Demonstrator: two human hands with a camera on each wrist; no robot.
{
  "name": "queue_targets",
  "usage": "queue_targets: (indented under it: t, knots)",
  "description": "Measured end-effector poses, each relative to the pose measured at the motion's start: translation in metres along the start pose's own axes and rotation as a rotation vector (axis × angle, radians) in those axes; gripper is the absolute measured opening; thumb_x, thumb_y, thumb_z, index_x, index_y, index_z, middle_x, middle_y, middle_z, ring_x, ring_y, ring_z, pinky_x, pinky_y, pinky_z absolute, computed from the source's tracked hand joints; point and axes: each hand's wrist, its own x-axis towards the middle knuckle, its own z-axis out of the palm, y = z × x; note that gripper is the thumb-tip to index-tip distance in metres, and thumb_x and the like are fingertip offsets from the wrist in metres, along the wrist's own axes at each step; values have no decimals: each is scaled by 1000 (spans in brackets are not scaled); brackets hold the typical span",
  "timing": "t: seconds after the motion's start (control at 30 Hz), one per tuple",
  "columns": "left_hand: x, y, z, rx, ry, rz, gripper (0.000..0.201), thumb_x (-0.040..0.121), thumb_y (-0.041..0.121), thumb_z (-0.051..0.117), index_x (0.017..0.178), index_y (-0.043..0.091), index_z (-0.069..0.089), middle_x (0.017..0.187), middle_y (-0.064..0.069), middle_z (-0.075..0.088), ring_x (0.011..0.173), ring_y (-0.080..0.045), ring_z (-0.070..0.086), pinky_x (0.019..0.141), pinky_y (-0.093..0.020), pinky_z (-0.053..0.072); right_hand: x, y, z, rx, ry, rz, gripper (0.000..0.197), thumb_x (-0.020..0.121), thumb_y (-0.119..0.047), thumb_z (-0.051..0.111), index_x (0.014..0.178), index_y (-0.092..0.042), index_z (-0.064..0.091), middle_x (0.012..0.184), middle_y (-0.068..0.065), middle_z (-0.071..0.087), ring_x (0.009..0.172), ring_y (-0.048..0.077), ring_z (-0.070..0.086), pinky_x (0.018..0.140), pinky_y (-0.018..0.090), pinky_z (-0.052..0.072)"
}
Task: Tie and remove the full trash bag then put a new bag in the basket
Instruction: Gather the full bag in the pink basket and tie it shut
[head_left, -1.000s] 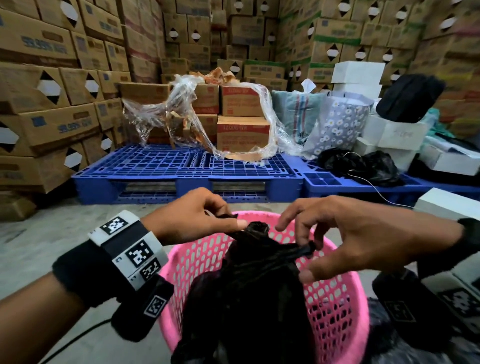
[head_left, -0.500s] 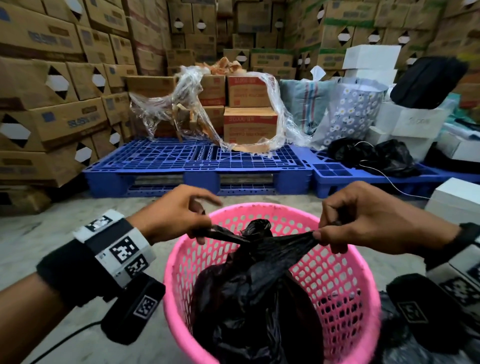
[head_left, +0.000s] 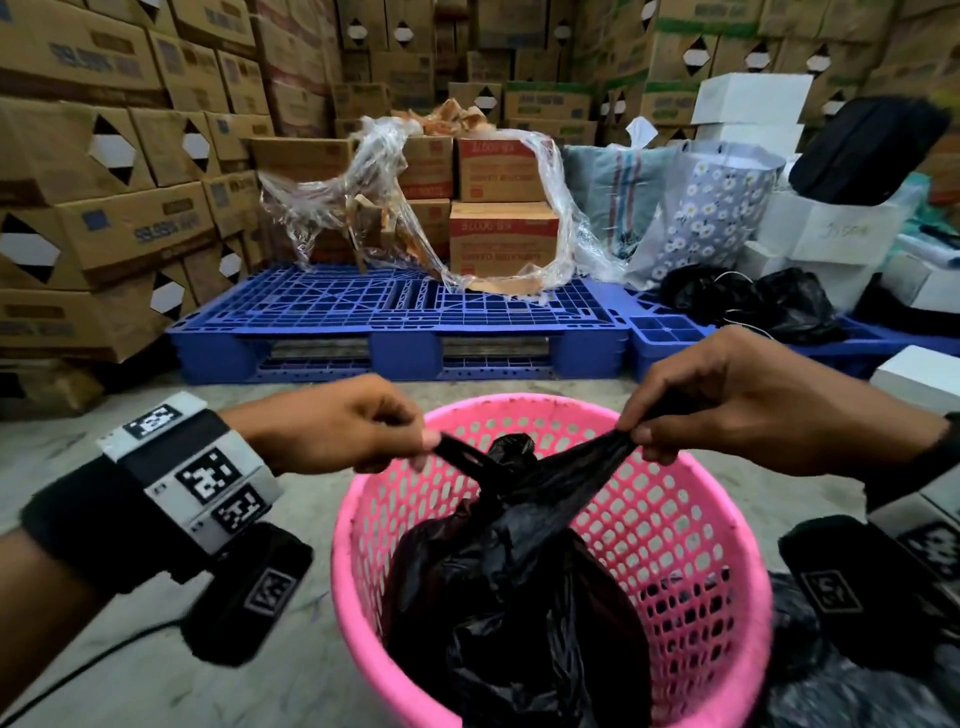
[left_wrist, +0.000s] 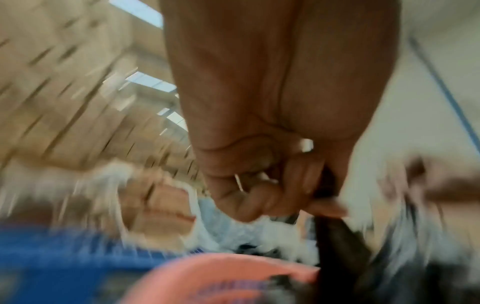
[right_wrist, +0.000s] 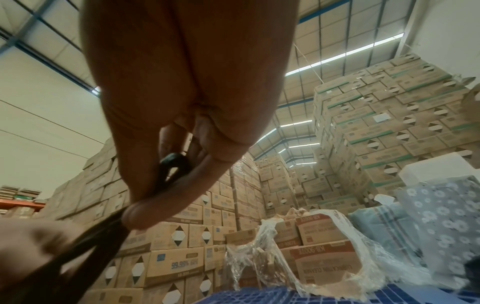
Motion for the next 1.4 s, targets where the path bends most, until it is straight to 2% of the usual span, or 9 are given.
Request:
queue_targets:
  t: [0.17,0.33,0.53,0.67,0.73,0.87,1.0,1.17,1.4]
  knots:
    - [17,34,31,-501,224,108,28,92,16,50,84,-3,68,43,8,47,43,-9,34,46,-19,27,9,-18,12,7,-37,-86,13,78,8,67,79,-3,74,68,23,72,57,16,65,57,21,55]
    - [23,55,54,-397,217,285,44,96,23,44,81,-16,57,59,-12,36,52,-24,27,48,-40,22,19,-20,14,83,76,-116,7,78,8,66,84,4,65,64,17,68,57,17,67,57,19,57]
    - [18,58,58,-278,247,373,30,90,25,55,80,-2,65,70,-19,60,65,-15,49,58,-38,38,23,-15,22,151,164,-102,16,80,4,66,95,0,63,75,21,68,63,20,63,60,20,54]
    - [17,53,51,-258,259,334,37,94,25,48,69,-2,54,61,-8,42,55,-16,36,54,-34,27,24,-10,26,299,-89,57,36,85,-15,61,120,-23,54,108,7,73,91,6,69,78,15,55]
    - [15,49,46,-240,254,288,37,94,27,48,63,7,53,58,-3,39,54,-14,35,54,-33,27,22,-5,36,240,-270,44,30,86,-11,63,114,-18,59,108,6,73,96,8,67,83,22,55]
    - [14,38,45,-231,143,95,38,94,27,47,65,3,55,56,-8,41,51,-17,38,51,-27,32,22,8,50,-328,-57,-141,19,85,-17,66,70,-27,59,79,0,64,74,10,57,71,40,50]
    - [14,34,45,-281,82,26,37,92,28,50,59,13,53,45,5,44,42,-8,38,44,-16,31,19,7,49,-395,65,-294,5,82,-18,65,84,-23,66,143,-1,44,126,10,46,102,29,40]
    - [14,31,44,-145,243,194,3,84,24,65,84,22,63,48,6,49,46,-8,42,50,-27,35,21,9,49,-279,-42,-214,6,86,-11,62,87,-12,68,89,2,73,81,10,63,78,32,51]
    - [11,38,39,197,163,355,18,92,24,52,80,17,63,57,11,51,55,-2,47,54,-20,35,25,15,51,-185,-30,-167,6,89,-8,59,89,-8,65,89,8,72,84,14,65,82,34,52]
